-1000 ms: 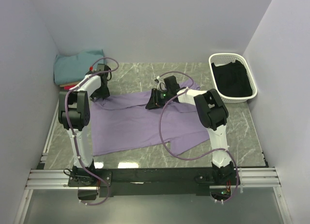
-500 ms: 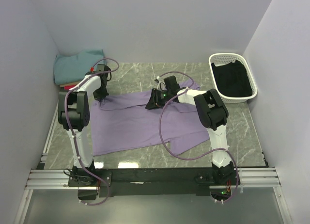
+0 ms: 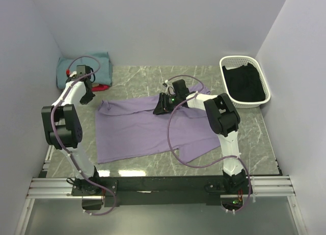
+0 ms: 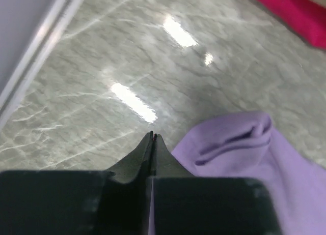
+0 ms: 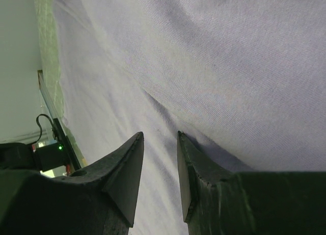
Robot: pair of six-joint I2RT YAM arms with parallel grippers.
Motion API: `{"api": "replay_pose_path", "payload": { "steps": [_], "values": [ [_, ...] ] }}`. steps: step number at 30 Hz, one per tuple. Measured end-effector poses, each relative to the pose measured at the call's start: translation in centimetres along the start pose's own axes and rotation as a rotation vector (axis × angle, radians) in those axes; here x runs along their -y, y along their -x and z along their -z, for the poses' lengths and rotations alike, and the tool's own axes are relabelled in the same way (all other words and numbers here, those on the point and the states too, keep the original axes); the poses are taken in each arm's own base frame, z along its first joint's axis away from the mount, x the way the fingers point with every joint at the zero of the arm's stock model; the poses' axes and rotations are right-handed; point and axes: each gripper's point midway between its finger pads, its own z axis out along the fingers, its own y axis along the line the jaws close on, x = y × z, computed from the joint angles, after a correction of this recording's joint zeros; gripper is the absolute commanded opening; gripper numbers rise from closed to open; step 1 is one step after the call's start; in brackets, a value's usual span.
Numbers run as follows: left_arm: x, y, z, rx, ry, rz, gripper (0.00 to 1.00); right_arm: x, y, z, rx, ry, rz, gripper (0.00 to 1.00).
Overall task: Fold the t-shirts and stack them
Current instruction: Fold the tshirt
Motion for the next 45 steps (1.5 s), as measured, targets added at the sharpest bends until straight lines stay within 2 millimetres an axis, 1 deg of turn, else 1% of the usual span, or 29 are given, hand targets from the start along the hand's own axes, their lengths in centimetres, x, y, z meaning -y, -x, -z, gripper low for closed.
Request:
{"api": "replay_pose_path", "payload": {
  "steps": [1, 2, 4, 5, 10, 15, 19, 24, 28, 33, 36, 39, 40, 41, 42, 43, 45],
  "values": [
    [0.3, -0.3, -0.1, -0.012, -0.012, -0.004, 0.33, 0.0, 0.0, 0.0, 0.000, 0.000, -0.001, 0.41],
    [0.8, -0.6, -0.1, -0.025, -0.034, -0.014, 0.48, 0.0, 0.0, 0.0, 0.000, 0.001, -0.002, 0.40],
    [1.8, -1.4, -0.1, -0.050, -0.087, -0.038, 0.55, 0.0, 0.0, 0.0, 0.000, 0.002, -0.004, 0.40],
    [2.5, -1.8, 0.0, -0.066, -0.120, -0.045, 0.63, 0.0, 0.0, 0.0, -0.001, 0.002, -0.005, 0.40],
    [5.0, -3.6, 0.4, -0.126, -0.267, -0.075, 0.66, 0.1, 0.0, 0.0, -0.001, 0.004, -0.006, 0.41],
    [6.2, -4.9, 0.6, -0.171, -0.351, -0.091, 0.63, 0.0, 0.0, 0.0, -0.001, 0.005, -0.009, 0.40],
    [7.2, -5.2, 0.5, -0.187, -0.396, -0.094, 0.60, 0.0, 0.0, 0.0, -0.001, 0.005, -0.009, 0.40],
    [7.8, -6.8, -0.8, -0.243, -0.412, -0.106, 0.59, 0.0, 0.0, 0.0, -0.001, 0.005, -0.009, 0.40],
    [7.8, -7.8, -1.6, -0.270, -0.402, -0.111, 0.58, 0.0, 0.0, 0.0, -0.002, 0.006, -0.009, 0.41],
    [7.7, -7.9, -1.8, -0.268, -0.397, -0.111, 0.59, 0.0, 0.0, 0.0, -0.003, 0.008, -0.009, 0.40],
    [7.5, -7.7, -1.9, -0.260, -0.381, -0.112, 0.61, 0.0, -0.1, 0.0, -0.005, 0.013, -0.009, 0.41],
    [7.2, -7.6, -2.1, -0.249, -0.361, -0.112, 0.52, 0.0, -0.1, 0.0, -0.006, 0.018, -0.009, 0.41],
    [7.1, -7.5, -2.2, -0.245, -0.353, -0.111, 0.41, 0.0, -0.1, 0.0, -0.007, 0.021, -0.009, 0.41],
    [7.1, -7.4, -2.3, -0.243, -0.349, -0.110, 0.33, 0.0, -0.1, -0.1, -0.008, 0.024, -0.009, 0.41],
    [7.0, -7.4, -2.3, -0.241, -0.346, -0.109, 0.20, 0.0, -0.1, -0.1, -0.010, 0.028, -0.008, 0.41],
    [7.0, -7.4, -2.4, -0.242, -0.343, -0.110, 0.01, -0.1, -0.2, -0.1, -0.011, 0.032, -0.008, 0.41],
    [7.1, -7.6, -2.5, -0.247, -0.340, -0.106, 0.01, -0.1, -0.2, -0.1, -0.013, 0.035, -0.008, 0.41]
  ]
}}
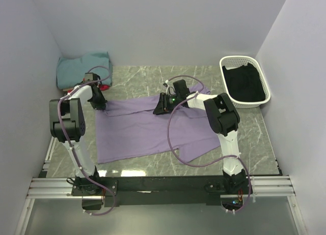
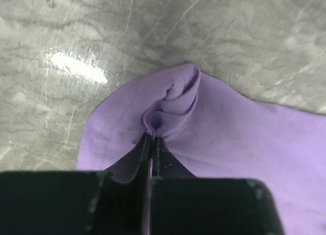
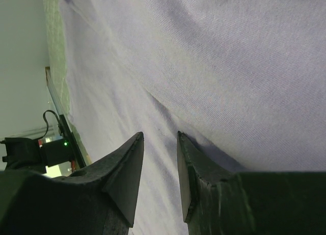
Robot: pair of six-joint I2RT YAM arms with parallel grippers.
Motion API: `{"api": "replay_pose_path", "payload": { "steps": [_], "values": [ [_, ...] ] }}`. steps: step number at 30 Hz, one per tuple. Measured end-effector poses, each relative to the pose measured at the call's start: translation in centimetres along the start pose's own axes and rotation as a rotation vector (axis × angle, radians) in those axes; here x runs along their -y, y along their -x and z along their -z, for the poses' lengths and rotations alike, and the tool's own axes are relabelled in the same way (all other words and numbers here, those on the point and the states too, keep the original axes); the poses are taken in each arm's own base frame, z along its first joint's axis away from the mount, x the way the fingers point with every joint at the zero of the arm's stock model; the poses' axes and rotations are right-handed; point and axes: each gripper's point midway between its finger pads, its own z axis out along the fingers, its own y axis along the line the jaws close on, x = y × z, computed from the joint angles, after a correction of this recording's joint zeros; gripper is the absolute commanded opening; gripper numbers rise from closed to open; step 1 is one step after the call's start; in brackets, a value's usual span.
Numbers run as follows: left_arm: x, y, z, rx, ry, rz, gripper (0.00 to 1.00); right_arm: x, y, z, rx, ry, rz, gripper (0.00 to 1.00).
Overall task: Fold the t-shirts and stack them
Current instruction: Fold the tshirt
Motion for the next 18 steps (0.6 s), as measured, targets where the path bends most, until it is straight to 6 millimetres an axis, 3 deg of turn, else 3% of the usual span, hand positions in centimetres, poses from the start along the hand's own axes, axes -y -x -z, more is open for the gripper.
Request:
{"api": "replay_pose_path", "payload": {
  "steps": [9, 18],
  "values": [
    [-0.7, 0.0, 0.0, 0.013, 0.068, -0.005, 0.01, -0.1, 0.0, 0.0, -0.002, 0.007, 0.000, 0.41],
    [-2.9, 2.0, 3.8, 0.091, 0.207, 0.021, 0.01, -0.1, 0.0, -0.1, -0.001, 0.007, -0.009, 0.41]
  ]
}}
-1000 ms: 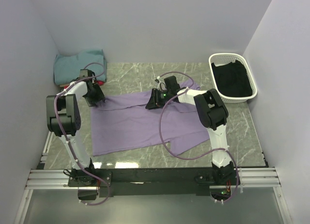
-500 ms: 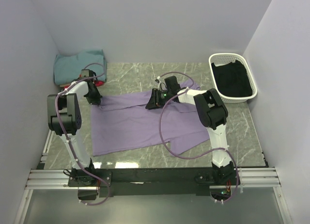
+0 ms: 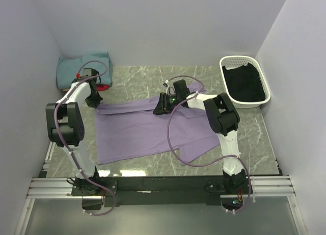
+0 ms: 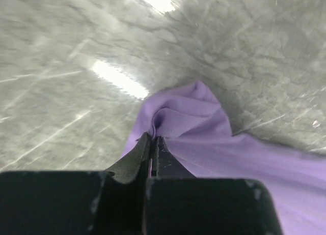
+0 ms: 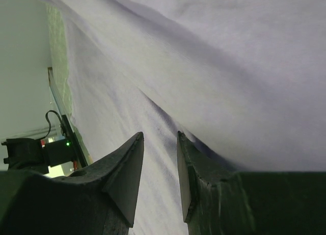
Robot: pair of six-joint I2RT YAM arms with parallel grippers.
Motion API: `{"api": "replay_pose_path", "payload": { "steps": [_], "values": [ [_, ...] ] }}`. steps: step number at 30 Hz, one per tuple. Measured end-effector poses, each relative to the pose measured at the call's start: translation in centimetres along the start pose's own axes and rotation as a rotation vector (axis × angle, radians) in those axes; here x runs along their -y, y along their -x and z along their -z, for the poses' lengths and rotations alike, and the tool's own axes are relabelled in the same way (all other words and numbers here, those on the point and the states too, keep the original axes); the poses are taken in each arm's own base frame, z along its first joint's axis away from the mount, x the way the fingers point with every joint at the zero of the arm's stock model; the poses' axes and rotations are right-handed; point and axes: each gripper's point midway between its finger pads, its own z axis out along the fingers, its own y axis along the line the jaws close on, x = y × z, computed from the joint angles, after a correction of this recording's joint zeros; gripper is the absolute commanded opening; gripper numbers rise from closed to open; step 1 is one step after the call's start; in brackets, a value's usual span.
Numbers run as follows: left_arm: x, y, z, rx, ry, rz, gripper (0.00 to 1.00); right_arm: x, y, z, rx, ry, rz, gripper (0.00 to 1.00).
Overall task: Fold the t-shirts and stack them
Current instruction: Fold the tshirt
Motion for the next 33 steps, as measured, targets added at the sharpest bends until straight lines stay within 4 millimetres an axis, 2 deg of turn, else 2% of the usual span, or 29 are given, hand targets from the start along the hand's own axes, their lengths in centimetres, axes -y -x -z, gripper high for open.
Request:
{"api": "replay_pose_path", "payload": {
  "steps": [2, 6, 7, 8, 10, 15, 19, 23, 26, 28, 30, 33],
  "values": [
    [-0.5, 0.5, 0.7, 0.022, 0.012, 0.017, 0.23, 0.0, 0.0, 0.0, 0.000, 0.000, 0.000, 0.41],
    [-1.6, 1.0, 1.2, 0.032, 0.041, 0.035, 0.50, 0.0, 0.0, 0.0, 0.001, -0.002, -0.002, 0.41],
    [-1.8, 1.0, 1.2, 0.029, 0.045, 0.040, 0.73, 0.0, 0.0, 0.0, 0.002, -0.004, -0.002, 0.41],
    [-1.9, 0.9, 1.1, 0.027, 0.048, 0.039, 0.81, 0.1, 0.0, 0.0, 0.002, -0.005, -0.002, 0.41],
    [-2.2, 1.0, 1.2, 0.027, 0.055, 0.046, 0.87, 0.1, 0.0, 0.0, 0.003, -0.007, 0.002, 0.41],
    [-2.2, 1.4, 2.0, 0.045, 0.040, 0.062, 0.91, 0.3, -0.3, 1.1, 0.024, -0.068, 0.017, 0.41],
    [-0.6, 2.8, 4.1, 0.091, -0.071, 0.097, 0.95, -0.1, -0.1, 3.2, 0.059, -0.156, 0.035, 0.43],
    [2.1, 4.5, 6.9, 0.158, -0.247, 0.125, 0.99, -1.8, 2.7, 6.1, 0.164, -0.226, 0.097, 0.44],
    [4.2, 5.2, 8.0, 0.181, -0.349, 0.127, 0.99, -2.2, 6.4, 8.0, 0.251, -0.261, 0.120, 0.43],
    [5.4, 4.8, 7.7, 0.168, -0.376, 0.110, 0.99, -1.3, 8.7, 8.9, 0.295, -0.297, 0.114, 0.43],
    [6.7, 4.0, 7.1, 0.144, -0.395, 0.088, 1.00, 0.1, 10.1, 9.5, 0.321, -0.336, 0.097, 0.44],
    [8.4, 2.7, 5.6, 0.098, -0.417, 0.058, 0.99, 3.4, 10.3, 9.9, 0.322, -0.413, 0.040, 0.44]
  ]
}}
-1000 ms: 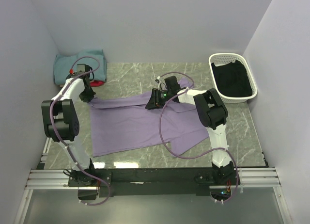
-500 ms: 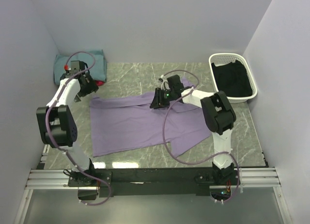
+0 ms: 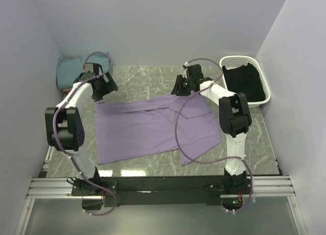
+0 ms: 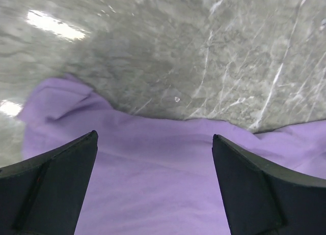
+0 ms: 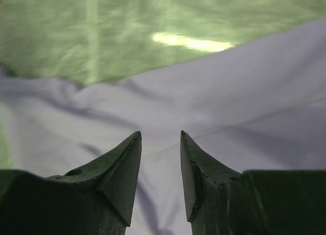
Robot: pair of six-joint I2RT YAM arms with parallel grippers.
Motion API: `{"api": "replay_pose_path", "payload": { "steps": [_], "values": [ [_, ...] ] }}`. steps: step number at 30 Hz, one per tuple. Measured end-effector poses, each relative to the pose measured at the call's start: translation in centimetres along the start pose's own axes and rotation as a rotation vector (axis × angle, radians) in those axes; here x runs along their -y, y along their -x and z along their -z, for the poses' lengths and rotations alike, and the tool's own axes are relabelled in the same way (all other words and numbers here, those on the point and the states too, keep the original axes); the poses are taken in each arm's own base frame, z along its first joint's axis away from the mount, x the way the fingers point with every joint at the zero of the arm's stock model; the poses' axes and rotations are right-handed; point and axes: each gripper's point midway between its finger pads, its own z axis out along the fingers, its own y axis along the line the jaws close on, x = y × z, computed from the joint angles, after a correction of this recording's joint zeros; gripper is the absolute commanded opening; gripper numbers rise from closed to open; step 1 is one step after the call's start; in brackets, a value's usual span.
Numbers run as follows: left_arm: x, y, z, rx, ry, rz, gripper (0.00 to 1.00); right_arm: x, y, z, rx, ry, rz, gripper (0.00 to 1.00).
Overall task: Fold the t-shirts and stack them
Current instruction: Fold the tshirt
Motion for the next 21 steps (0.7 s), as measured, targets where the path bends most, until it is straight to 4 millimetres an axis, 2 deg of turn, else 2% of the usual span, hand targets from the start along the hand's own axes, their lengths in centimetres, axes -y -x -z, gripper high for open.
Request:
{"api": "replay_pose_path", "payload": {
  "steps": [6, 13, 15, 21],
  "values": [
    [1.1, -2.6, -2.9, -0.077, -0.011, -0.033, 1.00, 6.4, -1.8, -2.2, -0.069, -0.149, -0.099, 0.44],
    [1.8, -4.2, -4.6, -0.121, -0.015, -0.052, 0.99, 10.8, 2.3, -1.5, -0.011, -0.265, -0.165, 0.45],
    [1.8, -4.4, -5.2, -0.130, -0.012, -0.053, 0.99, 12.2, 2.7, -1.7, -0.013, -0.289, -0.204, 0.44],
    [2.0, -4.3, -6.2, -0.140, -0.006, -0.056, 1.00, 14.3, 4.0, -0.9, -0.017, -0.297, -0.316, 0.46]
  ]
}}
